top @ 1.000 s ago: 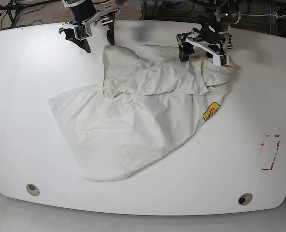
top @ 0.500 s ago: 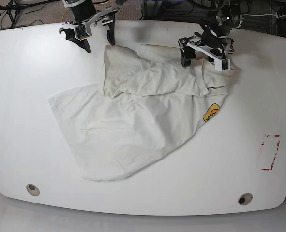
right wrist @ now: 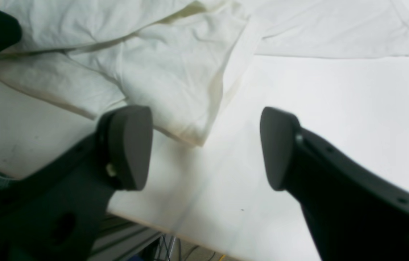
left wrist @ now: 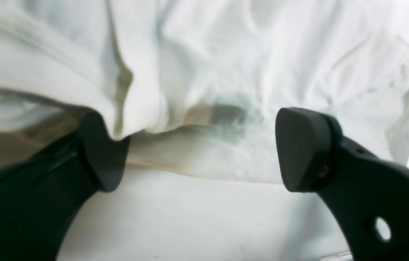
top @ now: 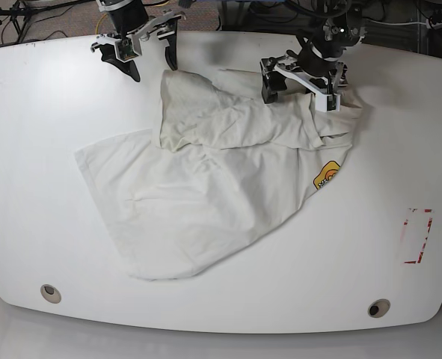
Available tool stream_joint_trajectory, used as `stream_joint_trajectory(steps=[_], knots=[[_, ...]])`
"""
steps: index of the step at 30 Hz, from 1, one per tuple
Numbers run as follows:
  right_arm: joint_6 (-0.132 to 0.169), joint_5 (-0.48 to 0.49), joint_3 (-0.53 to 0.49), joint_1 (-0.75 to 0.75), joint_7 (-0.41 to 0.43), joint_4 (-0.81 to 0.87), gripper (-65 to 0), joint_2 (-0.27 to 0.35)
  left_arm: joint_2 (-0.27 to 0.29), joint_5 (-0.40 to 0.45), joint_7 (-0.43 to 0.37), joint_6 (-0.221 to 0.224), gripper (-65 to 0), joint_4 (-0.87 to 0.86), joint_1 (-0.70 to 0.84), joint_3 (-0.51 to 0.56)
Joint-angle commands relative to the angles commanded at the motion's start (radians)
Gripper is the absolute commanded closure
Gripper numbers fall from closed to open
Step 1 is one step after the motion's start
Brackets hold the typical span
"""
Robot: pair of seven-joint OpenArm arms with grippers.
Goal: Fold the T-shirt properly
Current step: 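Position the left gripper over the bunched shirt fabric near the logo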
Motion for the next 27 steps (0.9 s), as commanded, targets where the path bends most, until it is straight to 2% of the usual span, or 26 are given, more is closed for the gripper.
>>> stream_joint_trajectory(steps=[19, 22, 23, 24, 25, 27], knots=[[0.0, 0.0, 0.0, 0.0, 0.0, 0.0, -44.5, 0.0, 0.002, 0.002, 0.0, 0.002, -58.2, -0.009, -0.089, -0.006], [0.0, 0.0, 0.0, 0.002, 0.0, 0.0, -44.5, 0.0, 0.002, 0.002, 0.0, 0.002, -51.7, -0.011, -0.091, -0.006], [0.0, 0.0, 0.0, 0.002, 0.0, 0.0, -44.5, 0.0, 0.002, 0.002, 0.0, 0.002, -46.8, -0.012, -0.091, -0.008], [0.0, 0.0, 0.0, 0.002, 0.0, 0.0, -44.5, 0.0, 0.002, 0.002, 0.0, 0.003, -44.6, -0.012, -0.091, -0.008], [0.0, 0.0, 0.0, 0.003, 0.0, 0.0, -44.5, 0.0, 0.005, 0.002, 0.0, 0.003, -36.4, -0.018, -0.092, -0.009], [0.0, 0.0, 0.0, 0.003, 0.0, 0.0, -44.5, 0.0, 0.006, 0.002, 0.0, 0.003, -27.1, -0.029, -0.098, -0.015]])
